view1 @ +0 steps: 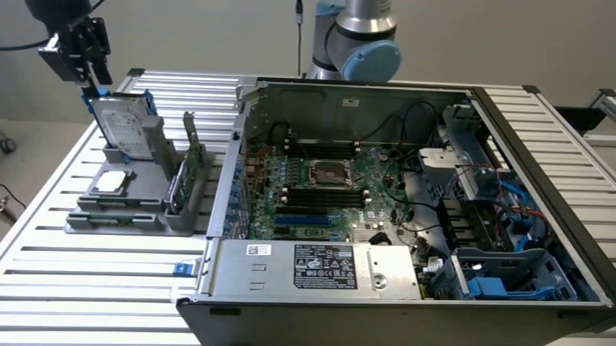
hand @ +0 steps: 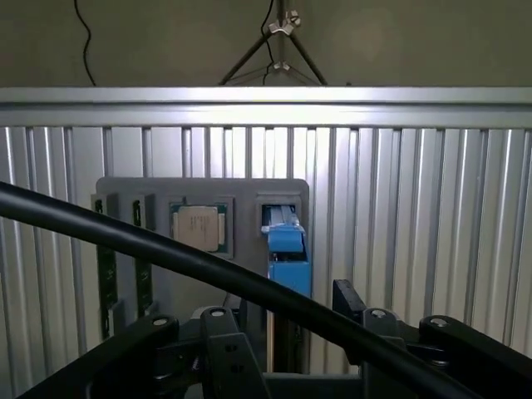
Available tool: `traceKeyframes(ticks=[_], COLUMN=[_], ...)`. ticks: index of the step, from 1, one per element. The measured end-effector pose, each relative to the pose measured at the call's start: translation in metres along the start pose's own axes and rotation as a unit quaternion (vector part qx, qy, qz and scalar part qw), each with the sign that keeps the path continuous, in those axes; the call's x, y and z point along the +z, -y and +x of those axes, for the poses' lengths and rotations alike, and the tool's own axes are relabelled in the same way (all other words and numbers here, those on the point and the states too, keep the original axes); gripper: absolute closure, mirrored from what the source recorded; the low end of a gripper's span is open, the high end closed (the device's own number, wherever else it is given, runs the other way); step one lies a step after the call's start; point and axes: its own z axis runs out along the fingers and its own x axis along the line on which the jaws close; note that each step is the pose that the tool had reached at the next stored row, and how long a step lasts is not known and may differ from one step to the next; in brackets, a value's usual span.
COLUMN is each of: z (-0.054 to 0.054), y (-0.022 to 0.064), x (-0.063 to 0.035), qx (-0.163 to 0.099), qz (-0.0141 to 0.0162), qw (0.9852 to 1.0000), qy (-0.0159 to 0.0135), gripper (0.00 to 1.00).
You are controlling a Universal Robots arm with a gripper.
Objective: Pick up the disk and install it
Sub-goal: 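Pick up the disk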
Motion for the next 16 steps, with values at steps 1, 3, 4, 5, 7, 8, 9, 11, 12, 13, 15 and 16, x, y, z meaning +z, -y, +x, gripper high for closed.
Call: traceKeyframes(ticks=[1, 3, 4, 5, 7, 8, 9, 11, 12, 13, 15, 16], z=[0.000, 0.000, 0.000, 0.000, -0.001, -0.001, -0.001, -0.001, -0.001, -0.001, -0.001, -0.001], y=[0.0000, -0.0001, -0.0001, -0.0001, -0.0001, -0.0002, -0.0003, -0.0005, -0.0009, -0.0013, -0.0023, -0.0027], x=[0.0018, 0.0055, 0.0073, 0.0091, 0.0126, 0.0146, 0.0164, 0.0200, 0.0218, 0.0236, 0.0273, 0.0291], qx=[-0.002, -0.005, -0.007, -0.008, -0.010, -0.010, -0.011, -0.011, -0.011, -0.011, -0.011, -0.011], qz=[0.0001, 0.0003, 0.0003, 0.0004, 0.0005, 0.0005, 0.0005, 0.0004, 0.0004, 0.0004, 0.0004, 0.0004], qw=[1.0000, 1.0000, 1.0000, 1.0000, 1.0000, 0.9999, 0.9999, 0.9999, 0.9999, 0.9999, 0.9999, 0.9999], qy=[0.0000, 0.0001, 0.0001, 0.0001, 0.0001, 0.0001, 0.0001, 0.0001, 0.0001, 0.0001, 0.0001, 0.0002], gripper=[0.46, 0.46, 0.46, 0.46, 0.46, 0.46, 0.46, 0.46, 0.46, 0.46, 0.46, 0.46])
